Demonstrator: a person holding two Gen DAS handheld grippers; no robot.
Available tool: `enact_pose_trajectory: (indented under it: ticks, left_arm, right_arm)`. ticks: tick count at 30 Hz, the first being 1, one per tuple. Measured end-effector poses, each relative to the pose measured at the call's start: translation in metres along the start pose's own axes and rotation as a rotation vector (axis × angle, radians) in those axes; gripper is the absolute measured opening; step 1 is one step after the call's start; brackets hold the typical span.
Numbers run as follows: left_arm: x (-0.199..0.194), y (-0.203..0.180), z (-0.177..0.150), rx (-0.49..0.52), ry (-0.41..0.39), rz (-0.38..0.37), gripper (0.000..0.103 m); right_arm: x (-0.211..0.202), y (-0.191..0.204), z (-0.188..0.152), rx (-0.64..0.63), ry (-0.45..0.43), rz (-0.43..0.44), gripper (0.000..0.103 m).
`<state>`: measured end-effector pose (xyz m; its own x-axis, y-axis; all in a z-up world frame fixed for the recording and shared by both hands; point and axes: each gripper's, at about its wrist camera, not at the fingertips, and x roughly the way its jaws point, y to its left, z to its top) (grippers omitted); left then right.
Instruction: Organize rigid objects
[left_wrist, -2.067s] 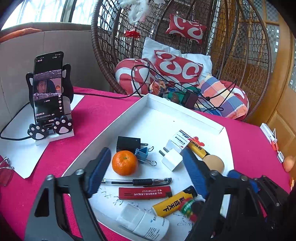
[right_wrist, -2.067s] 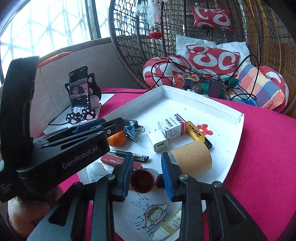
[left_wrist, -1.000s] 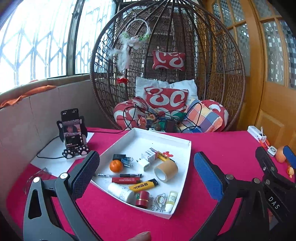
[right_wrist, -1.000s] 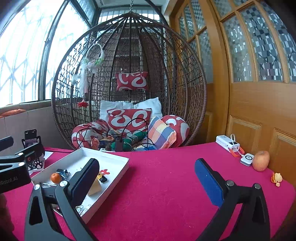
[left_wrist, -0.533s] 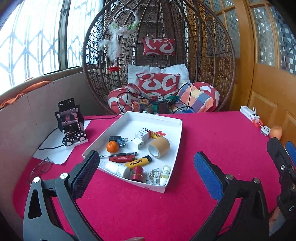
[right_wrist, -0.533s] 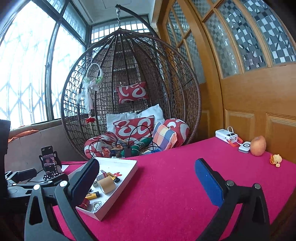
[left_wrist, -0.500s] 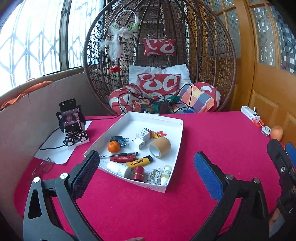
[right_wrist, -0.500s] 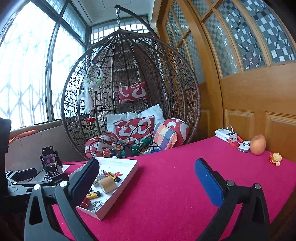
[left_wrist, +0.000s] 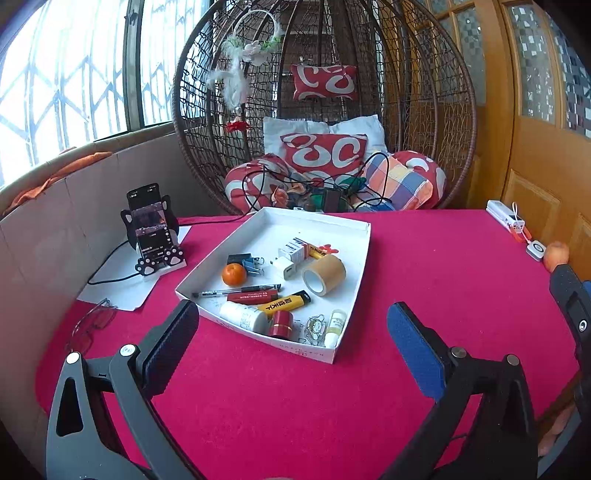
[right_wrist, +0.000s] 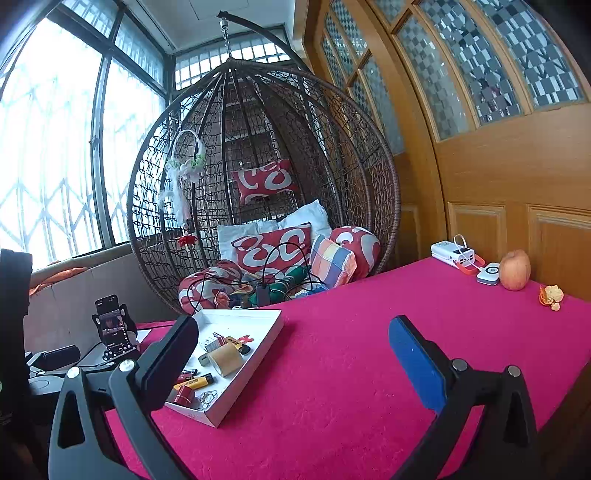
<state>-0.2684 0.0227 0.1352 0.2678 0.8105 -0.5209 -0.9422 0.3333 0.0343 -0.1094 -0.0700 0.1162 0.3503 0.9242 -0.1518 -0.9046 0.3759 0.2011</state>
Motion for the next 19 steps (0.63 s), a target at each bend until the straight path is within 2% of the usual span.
enact_pose_trajectory:
  ticks: [19]
  left_arm:
    - [0.0015, -0.0006, -0.0044, 0.01, 0.005, -0.028, 0.103]
  right_arm:
    - [0.0003, 0.0015, -0.0051, -0.007, 0.031, -0.009, 0.103]
